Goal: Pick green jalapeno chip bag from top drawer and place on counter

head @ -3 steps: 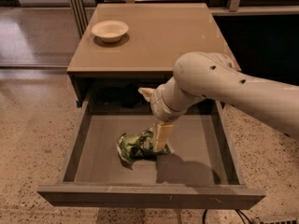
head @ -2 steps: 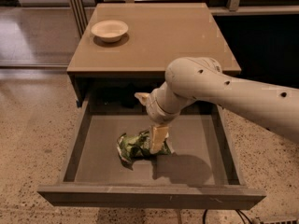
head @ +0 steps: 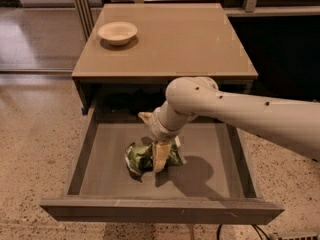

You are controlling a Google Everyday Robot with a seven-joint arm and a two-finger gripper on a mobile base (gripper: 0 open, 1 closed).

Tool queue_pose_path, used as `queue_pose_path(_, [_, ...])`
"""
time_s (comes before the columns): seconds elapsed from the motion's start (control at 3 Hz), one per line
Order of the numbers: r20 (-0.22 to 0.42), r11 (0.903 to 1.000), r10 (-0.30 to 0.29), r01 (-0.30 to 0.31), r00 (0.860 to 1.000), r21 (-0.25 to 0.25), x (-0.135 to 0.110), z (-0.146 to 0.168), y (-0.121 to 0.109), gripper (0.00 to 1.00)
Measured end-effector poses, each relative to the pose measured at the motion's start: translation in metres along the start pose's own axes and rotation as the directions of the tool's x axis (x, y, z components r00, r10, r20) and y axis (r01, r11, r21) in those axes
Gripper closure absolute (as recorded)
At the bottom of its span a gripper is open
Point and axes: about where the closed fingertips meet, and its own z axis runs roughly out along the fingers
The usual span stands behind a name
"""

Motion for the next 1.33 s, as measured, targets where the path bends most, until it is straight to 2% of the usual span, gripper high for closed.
queue_pose_path(0.33, [0.005,0.9991,0.039,-0.039,0.999,-0.012,0.0006,0.0214,0.0077,0.00])
queue_pose_path(0.67, [0.005,0.9990,0.042,-0.042,0.999,-0.012,0.0005,0.0218,0.0078,0.19])
queue_pose_path(1.33, [0.006,0.9990,0.042,-0.042,0.999,-0.012,0.0004,0.0216,0.0077,0.65])
